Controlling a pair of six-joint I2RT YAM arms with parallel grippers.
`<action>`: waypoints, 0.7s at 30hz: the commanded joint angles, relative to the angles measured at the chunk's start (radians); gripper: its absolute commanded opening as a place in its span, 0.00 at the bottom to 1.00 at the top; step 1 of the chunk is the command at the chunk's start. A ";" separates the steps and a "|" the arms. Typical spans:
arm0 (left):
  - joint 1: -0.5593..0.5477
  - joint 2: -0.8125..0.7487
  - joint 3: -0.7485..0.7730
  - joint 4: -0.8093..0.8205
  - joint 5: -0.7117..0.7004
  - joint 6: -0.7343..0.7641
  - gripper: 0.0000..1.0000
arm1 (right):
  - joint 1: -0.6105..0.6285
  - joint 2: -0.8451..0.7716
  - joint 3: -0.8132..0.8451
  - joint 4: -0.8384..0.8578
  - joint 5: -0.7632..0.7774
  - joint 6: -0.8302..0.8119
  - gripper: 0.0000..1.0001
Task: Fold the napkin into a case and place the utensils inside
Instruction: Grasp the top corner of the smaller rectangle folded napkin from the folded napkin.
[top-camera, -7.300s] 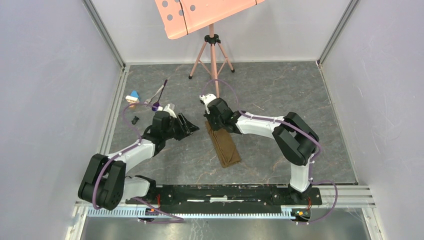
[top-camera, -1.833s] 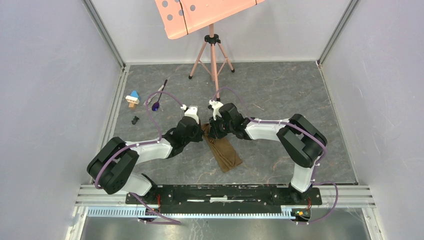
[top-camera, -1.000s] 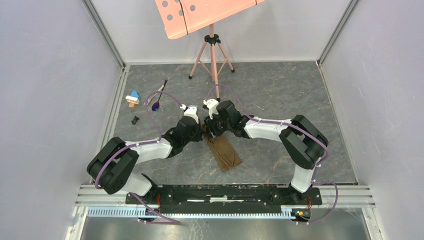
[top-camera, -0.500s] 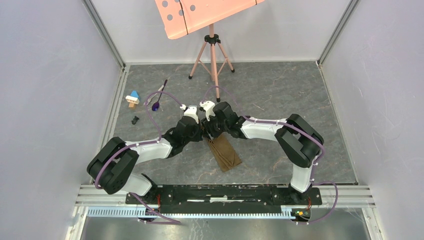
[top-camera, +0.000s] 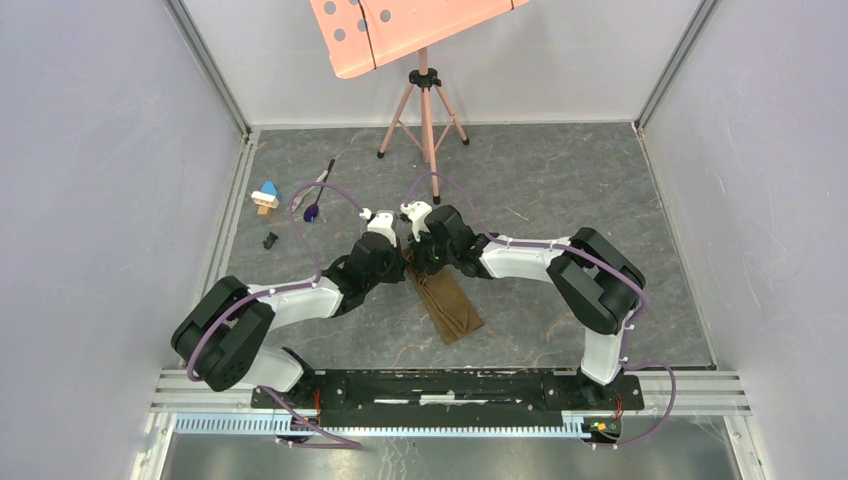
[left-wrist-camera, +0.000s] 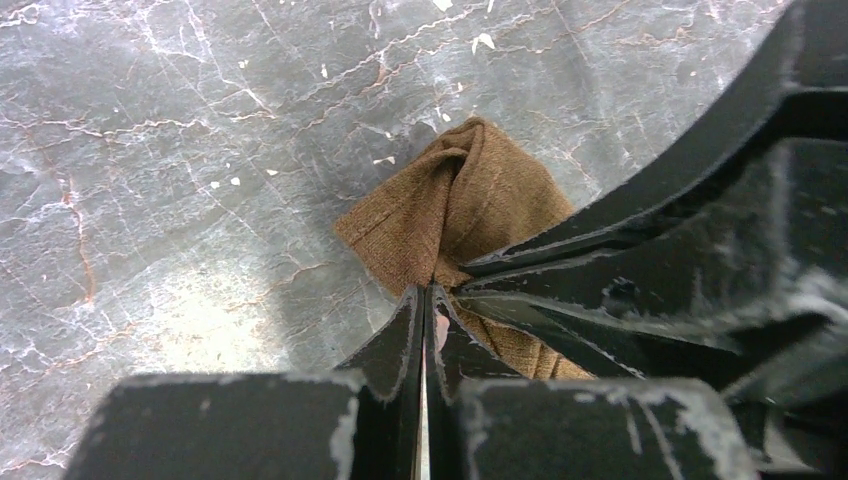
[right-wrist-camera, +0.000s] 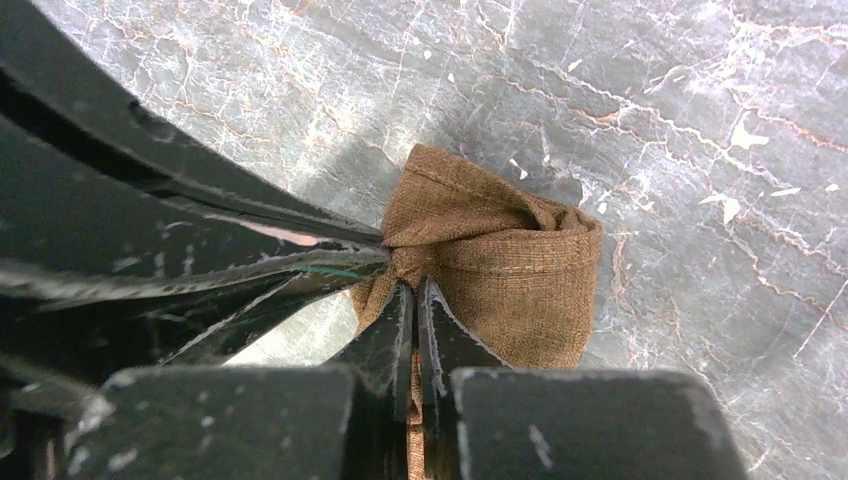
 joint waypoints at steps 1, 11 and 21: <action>0.006 -0.058 -0.016 0.056 0.020 -0.045 0.02 | 0.002 0.030 0.020 0.000 0.026 0.047 0.00; 0.006 -0.069 -0.018 0.052 0.033 -0.055 0.02 | -0.004 0.058 0.071 -0.016 0.024 0.136 0.00; 0.006 0.001 -0.027 0.071 0.038 -0.095 0.02 | -0.048 0.106 0.041 0.229 -0.099 0.319 0.00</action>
